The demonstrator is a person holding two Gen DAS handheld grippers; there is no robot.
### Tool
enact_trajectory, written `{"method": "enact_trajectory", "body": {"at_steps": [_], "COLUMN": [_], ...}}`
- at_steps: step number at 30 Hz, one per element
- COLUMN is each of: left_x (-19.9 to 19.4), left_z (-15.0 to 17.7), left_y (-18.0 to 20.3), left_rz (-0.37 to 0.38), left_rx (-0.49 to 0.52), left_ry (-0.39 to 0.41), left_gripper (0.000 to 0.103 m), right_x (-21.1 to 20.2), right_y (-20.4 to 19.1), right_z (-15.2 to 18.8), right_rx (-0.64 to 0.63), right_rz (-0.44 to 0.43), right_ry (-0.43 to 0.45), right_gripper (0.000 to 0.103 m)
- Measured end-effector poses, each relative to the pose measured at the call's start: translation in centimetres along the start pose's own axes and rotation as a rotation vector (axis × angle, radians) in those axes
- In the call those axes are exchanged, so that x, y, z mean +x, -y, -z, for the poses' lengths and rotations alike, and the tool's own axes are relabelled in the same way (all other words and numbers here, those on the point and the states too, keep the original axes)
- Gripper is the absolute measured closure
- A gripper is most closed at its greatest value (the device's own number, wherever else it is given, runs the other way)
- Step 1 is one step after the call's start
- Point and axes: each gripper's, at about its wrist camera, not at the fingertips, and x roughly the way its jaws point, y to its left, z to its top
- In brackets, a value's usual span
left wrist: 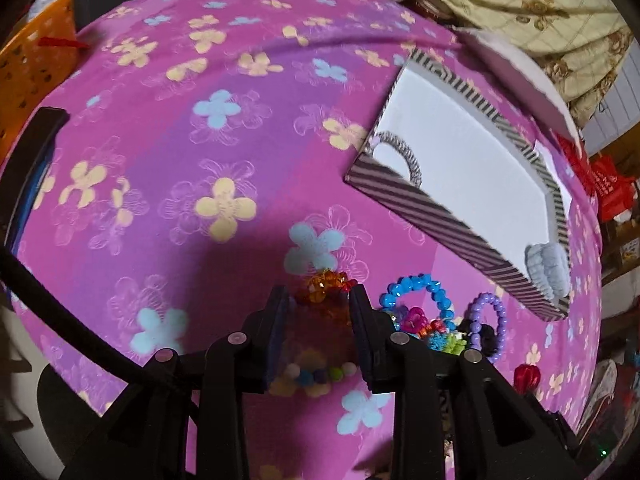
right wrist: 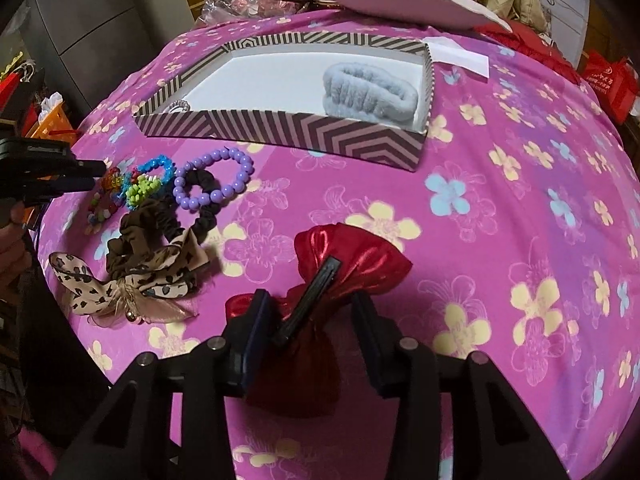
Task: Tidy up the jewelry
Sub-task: 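Lay the red bow on the scrunchie while the left tool drops the bracelet in the box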
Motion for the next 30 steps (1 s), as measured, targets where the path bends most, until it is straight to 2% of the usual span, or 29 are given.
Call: {"method": "enact_trajectory", "body": {"at_steps": [2, 3, 4, 6, 8, 11, 21, 26, 30], "left_x": [0.3, 0.3, 0.3, 0.3, 0.0, -0.9, -5.6, -7.7, -9.1], "left_z": [0.0, 0.0, 0.0, 0.0, -0.1, -0.2, -0.7, -1.7, -3.0], "left_y": [0.4, 0.6, 0.7, 0.8, 0.9, 1.1, 3.1, 4.8, 6.4], "left_rz": [-0.016, -0.019, -0.015, -0.007, 0.005, 0.030, 0.114, 0.129, 0.113], "left_rx": [0.026, 0.040, 0.046, 0.057, 0.065, 0.075, 0.125, 0.153, 0.181], "left_ry": [0.009, 0.013, 0.017, 0.027, 0.040, 0.060, 0.127, 0.167, 0.208], "left_gripper": [0.055, 0.061, 0.072, 0.077, 0.078, 0.078, 0.078, 0.078, 0.078], "right_x": [0.1, 0.1, 0.2, 0.1, 0.1, 0.0, -2.6, -3.9, -4.4], "right_y": [-0.1, -0.2, -0.3, -0.3, -0.2, 0.0, -0.2, -0.7, -1.4], "right_z": [-0.1, -0.1, -0.2, -0.2, -0.1, -0.1, -1.2, -3.0, -4.8], "right_rx": [-0.007, -0.009, -0.013, -0.016, -0.013, -0.011, -0.011, -0.027, -0.044], "right_rz": [0.002, 0.004, 0.005, -0.001, -0.021, -0.035, -0.085, -0.096, -0.101], "right_ry": [0.001, 0.002, 0.004, 0.011, 0.026, 0.034, 0.099, 0.137, 0.160], "right_gripper": [0.055, 0.055, 0.055, 0.058, 0.072, 0.082, 0.084, 0.084, 0.084]}}
